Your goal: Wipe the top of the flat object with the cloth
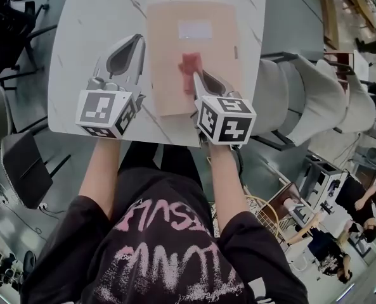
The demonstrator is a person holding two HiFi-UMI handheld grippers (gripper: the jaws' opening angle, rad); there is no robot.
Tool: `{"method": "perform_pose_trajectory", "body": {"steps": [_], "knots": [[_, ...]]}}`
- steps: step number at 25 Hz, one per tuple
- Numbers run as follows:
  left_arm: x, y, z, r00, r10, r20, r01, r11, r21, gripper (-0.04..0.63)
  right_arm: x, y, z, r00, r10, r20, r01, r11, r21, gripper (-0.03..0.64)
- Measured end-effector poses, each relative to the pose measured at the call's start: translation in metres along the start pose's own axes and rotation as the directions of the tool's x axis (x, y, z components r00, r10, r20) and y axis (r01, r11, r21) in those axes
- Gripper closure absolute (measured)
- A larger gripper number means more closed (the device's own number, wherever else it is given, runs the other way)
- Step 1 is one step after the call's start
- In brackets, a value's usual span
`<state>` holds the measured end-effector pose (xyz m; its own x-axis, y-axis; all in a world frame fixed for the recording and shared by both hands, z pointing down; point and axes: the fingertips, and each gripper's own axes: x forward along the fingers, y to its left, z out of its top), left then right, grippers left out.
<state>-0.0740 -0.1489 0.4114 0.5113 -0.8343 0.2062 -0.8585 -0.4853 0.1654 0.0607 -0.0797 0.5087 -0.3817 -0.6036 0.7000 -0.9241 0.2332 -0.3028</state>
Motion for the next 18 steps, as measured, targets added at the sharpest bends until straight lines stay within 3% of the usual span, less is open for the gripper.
{"method": "perform_pose_trajectory", "body": {"steps": [18], "knots": [[0.026, -0.042, -0.002, 0.998, -0.056, -0.015, 0.056, 0.998, 0.012, 0.595, -0.031, -0.076, -0.006, 0.994, -0.108, 0.019, 0.107, 0.992, 0.067, 0.56]]}}
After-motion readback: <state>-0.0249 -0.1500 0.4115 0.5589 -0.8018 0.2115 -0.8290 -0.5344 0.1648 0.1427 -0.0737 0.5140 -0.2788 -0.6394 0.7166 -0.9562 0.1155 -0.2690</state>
